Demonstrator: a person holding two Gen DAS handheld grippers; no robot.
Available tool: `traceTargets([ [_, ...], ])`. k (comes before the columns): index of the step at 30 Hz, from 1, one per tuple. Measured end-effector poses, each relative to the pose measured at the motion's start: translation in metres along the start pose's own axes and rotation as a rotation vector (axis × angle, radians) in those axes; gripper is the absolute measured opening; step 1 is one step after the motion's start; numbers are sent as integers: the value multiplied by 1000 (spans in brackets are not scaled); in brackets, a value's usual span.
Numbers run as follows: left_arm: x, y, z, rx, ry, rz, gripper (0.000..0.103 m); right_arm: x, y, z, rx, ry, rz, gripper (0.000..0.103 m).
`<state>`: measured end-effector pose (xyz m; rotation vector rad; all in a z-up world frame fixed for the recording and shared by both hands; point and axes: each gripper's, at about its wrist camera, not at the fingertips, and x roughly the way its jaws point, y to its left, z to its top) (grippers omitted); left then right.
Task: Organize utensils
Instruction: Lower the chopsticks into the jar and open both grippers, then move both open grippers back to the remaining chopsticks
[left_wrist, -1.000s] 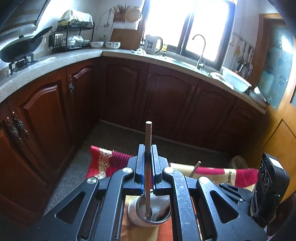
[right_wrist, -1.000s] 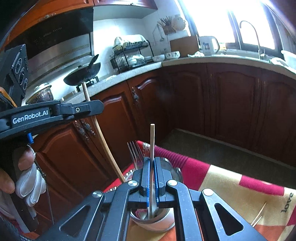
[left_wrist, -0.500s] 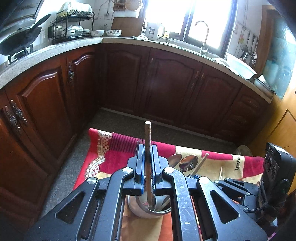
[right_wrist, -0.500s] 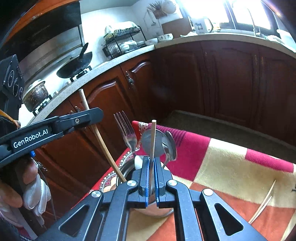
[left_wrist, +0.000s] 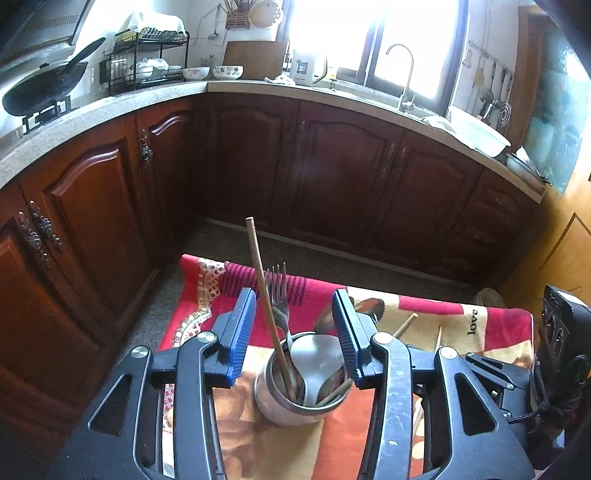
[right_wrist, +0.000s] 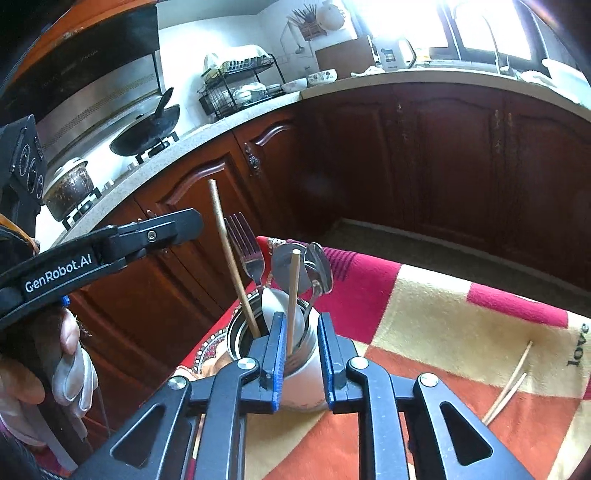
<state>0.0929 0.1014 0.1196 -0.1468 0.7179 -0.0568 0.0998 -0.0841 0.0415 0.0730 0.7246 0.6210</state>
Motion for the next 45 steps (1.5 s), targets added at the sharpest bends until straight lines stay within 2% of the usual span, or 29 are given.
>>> traceTargets([
  [3, -4, -4, -5, 0, 8, -3, 43, -10, 1, -4, -7, -20, -12, 36],
  [9, -15, -21, -20, 27, 7, 2, 43, -30, -1, -13, -9, -28, -46, 38],
  [19, -21, -67, -47, 90, 12, -23, 43, -59, -32, -40, 49, -19, -122, 40],
  [36, 16, -147, -96, 164, 129, -114, 43, -97, -98, -85, 170, 18, -259, 41],
  [45, 45, -163, -116, 168, 215, -153, 43, -104, -130, -103, 234, 40, -308, 41],
])
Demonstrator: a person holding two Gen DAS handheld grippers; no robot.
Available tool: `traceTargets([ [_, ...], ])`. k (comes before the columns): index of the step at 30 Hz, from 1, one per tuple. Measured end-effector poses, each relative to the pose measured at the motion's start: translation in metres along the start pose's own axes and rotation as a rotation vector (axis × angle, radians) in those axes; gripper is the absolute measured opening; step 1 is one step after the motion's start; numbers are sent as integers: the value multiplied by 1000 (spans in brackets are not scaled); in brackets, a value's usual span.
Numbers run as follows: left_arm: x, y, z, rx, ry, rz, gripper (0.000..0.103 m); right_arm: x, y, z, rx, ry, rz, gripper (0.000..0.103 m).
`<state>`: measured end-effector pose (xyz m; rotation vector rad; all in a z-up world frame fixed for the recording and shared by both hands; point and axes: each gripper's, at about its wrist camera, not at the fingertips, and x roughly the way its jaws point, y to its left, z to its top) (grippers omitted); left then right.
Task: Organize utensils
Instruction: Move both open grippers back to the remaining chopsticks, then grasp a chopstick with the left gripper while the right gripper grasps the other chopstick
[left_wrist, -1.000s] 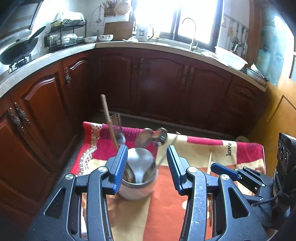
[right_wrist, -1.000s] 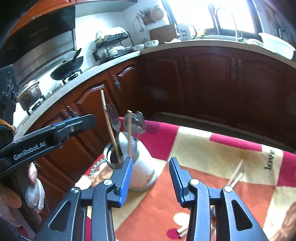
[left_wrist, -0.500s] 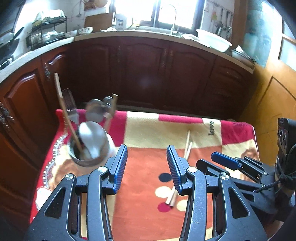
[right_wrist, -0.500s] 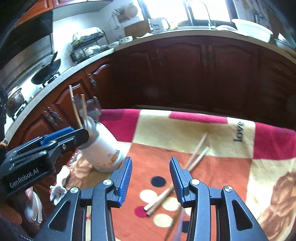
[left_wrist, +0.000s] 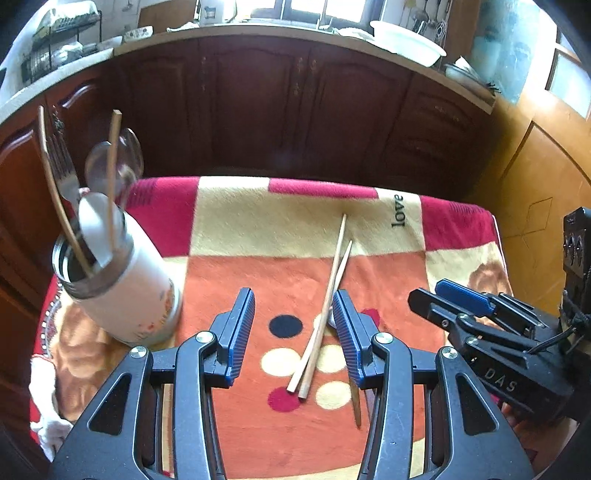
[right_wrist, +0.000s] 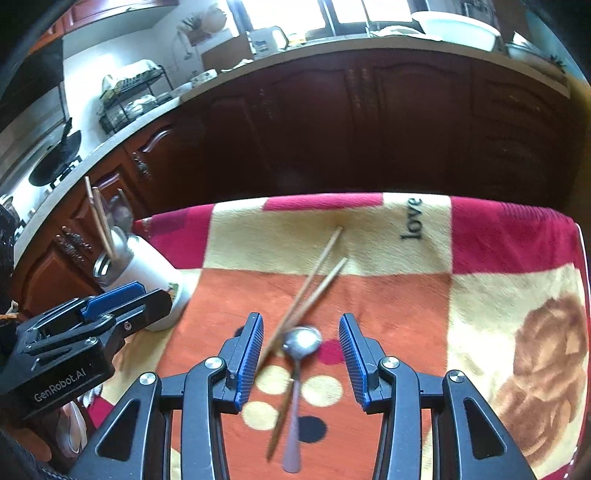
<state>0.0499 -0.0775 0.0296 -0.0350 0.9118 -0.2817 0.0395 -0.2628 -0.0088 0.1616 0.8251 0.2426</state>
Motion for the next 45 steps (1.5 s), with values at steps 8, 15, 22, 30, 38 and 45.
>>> traceTargets([
  [8, 21, -5, -8, 0, 48, -5, 43, 13, -26, -8, 45, 30, -32, 41],
  [15, 32, -4, -12, -11, 73, -7, 43, 19, -37, -10, 50, 41, -73, 41],
  [22, 39, -5, -14, -16, 88, -11, 43, 21, -41, -12, 19, 39, -130, 41],
  [30, 44, -5, -15, -26, 100, -17, 43, 26, -42, -17, 6, 50, -142, 41],
  [38, 57, 1, -5, -43, 119, -50, 43, 35, -51, -12, 63, 45, -32, 41],
  [45, 82, 0, 13, -54, 157, -82, 43, 69, -51, 6, 125, 70, 81, 31],
])
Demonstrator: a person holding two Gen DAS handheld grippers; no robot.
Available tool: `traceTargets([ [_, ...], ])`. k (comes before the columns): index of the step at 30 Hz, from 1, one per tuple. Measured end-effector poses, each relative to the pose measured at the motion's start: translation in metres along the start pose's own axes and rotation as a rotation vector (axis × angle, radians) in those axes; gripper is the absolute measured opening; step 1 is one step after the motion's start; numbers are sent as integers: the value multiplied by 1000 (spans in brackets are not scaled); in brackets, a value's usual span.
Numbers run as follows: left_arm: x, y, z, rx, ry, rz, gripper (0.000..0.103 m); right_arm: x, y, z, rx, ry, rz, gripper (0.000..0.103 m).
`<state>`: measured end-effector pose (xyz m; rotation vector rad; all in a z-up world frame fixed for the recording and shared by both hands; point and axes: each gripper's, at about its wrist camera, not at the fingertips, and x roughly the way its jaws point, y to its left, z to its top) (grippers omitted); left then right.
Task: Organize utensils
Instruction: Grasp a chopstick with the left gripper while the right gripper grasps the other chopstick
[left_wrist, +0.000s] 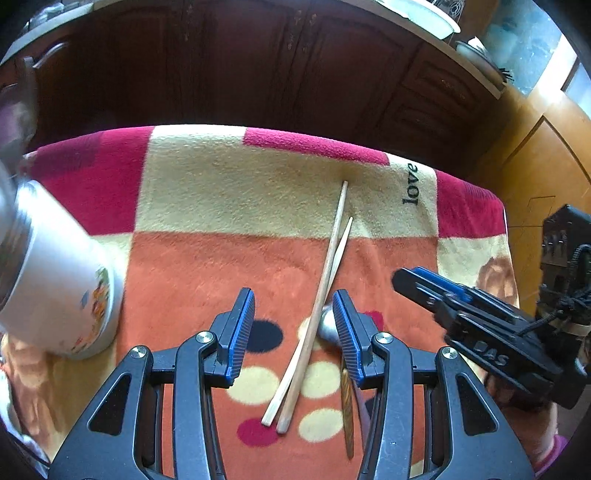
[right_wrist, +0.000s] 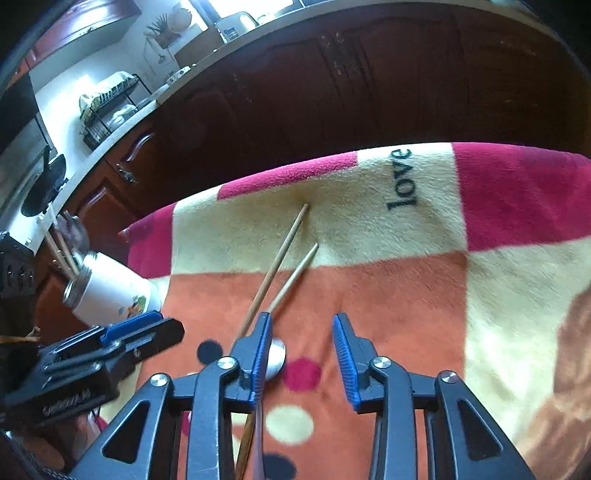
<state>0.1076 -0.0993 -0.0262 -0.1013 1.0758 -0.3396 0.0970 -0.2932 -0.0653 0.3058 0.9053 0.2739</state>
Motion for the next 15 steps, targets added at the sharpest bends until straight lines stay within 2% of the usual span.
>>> traceTargets([
  [4, 17, -6, 18, 9, 20, -4, 43, 16, -9, 7, 48, 20, 6, 31],
  [10, 56, -23, 46, 26, 66, -38, 43, 16, -29, 0, 102, 32, 13, 31],
  [14, 83, -31, 57, 33, 100, -28, 42, 17, -36, 1, 108, 32, 33, 31],
  [15, 87, -31, 59, 36, 103, -27, 35, 17, -37, 2, 108, 33, 40, 31],
])
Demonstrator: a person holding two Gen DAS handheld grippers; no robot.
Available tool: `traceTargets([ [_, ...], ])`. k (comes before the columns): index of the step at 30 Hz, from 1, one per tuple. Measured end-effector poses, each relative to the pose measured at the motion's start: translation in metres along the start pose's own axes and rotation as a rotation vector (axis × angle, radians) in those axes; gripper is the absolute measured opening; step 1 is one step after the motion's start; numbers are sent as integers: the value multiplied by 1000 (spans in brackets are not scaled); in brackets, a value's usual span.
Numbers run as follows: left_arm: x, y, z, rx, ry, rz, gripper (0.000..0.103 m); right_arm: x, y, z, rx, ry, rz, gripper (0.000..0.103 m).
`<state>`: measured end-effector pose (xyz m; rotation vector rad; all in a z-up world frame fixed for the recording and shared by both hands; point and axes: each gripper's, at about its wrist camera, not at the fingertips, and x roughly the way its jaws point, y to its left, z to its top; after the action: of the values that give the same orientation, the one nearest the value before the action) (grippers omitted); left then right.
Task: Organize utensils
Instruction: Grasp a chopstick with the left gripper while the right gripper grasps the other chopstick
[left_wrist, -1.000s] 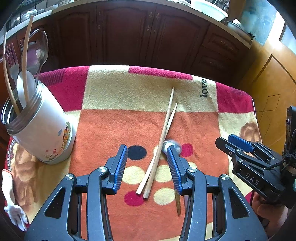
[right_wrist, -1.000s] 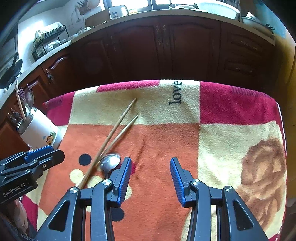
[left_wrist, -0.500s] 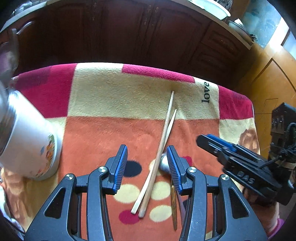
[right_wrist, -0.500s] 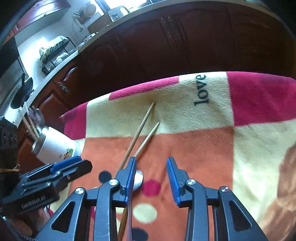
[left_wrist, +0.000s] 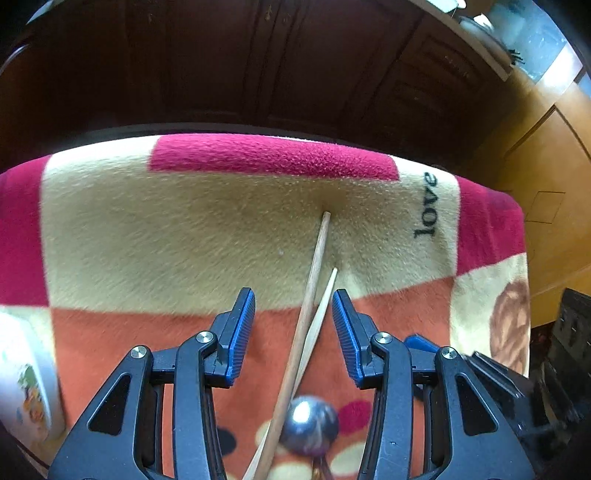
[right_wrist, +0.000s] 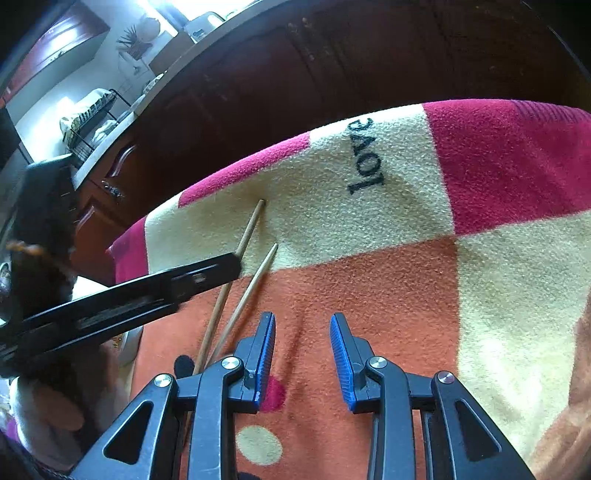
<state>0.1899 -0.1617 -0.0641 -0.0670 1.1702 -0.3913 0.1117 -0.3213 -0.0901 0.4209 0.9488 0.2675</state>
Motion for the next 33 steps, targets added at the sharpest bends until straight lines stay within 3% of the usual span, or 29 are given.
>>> traceTargets([
  [1, 2, 0, 1, 4, 3, 0, 21, 1, 0, 1, -1, 1, 10, 31],
  [4, 2, 1, 1, 23, 5, -18, 8, 4, 4, 5, -13, 5, 26, 31],
  [7, -11, 6, -3, 31, -31, 12, 6, 10, 10, 11, -25, 10, 46, 31],
  [16, -57, 35, -25, -43, -94, -1, 5, 46, 33, 20, -9, 63, 86, 29],
  [18, -65, 36, -30, -43, -103, -3, 5, 57, 35, 20, 3, 74, 63, 13],
  [20, -71, 35, -35, -45, -107, -6, 5, 58, 35, 21, 2, 48, 54, 12],
  [33, -133, 41, -75, -37, -202, -2, 5, -29, 83, 5, -132, -115, 122, 6],
])
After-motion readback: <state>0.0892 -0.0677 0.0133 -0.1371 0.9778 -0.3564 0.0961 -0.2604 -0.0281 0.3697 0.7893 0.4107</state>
